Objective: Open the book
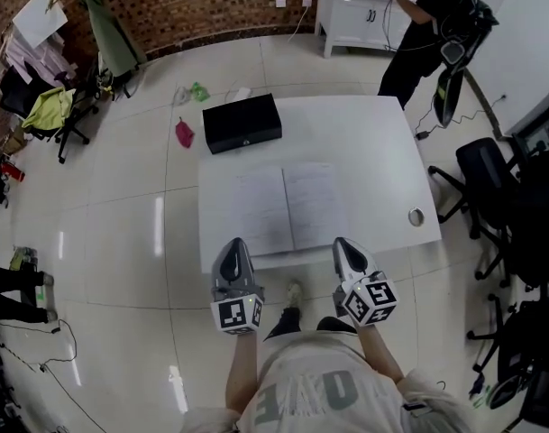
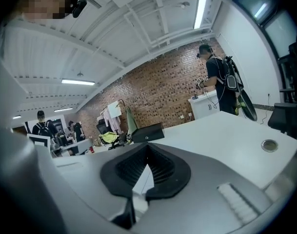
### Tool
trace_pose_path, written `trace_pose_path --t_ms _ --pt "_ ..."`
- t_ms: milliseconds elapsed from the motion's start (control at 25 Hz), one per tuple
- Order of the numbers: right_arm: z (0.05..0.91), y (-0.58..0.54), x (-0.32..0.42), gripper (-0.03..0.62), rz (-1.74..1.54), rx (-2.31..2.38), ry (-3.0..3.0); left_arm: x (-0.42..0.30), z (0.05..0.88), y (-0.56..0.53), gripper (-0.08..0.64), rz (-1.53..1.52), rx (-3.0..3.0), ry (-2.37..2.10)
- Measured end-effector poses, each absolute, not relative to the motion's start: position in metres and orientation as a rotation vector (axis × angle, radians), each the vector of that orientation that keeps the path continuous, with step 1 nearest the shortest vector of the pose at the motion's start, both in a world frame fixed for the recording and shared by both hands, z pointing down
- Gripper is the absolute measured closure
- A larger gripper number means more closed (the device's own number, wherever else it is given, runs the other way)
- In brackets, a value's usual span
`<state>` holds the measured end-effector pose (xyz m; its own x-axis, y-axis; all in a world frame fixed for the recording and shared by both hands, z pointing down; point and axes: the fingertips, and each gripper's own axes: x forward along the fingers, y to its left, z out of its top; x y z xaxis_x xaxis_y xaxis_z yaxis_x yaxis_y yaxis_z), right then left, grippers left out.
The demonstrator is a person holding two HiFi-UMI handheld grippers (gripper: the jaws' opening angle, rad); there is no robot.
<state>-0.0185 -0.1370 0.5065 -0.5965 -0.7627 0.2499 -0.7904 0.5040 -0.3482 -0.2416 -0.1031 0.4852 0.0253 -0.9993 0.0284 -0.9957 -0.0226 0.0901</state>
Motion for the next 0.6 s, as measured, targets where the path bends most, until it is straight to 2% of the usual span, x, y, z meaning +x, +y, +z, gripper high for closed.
trace_pose_path --t_ms 320,600 --pt "0.5 -0.045 0.024 0.588 0.626 1.385 -2.715 -0.224 0.477 -0.018 0.545 -0.105 2.123 -2.205" --pt "0.527 0.115 0.078 0.588 0.656 1.122 -2.8 -0.128 0.48 0.132 0.545 -0.298 2.124 -2.119"
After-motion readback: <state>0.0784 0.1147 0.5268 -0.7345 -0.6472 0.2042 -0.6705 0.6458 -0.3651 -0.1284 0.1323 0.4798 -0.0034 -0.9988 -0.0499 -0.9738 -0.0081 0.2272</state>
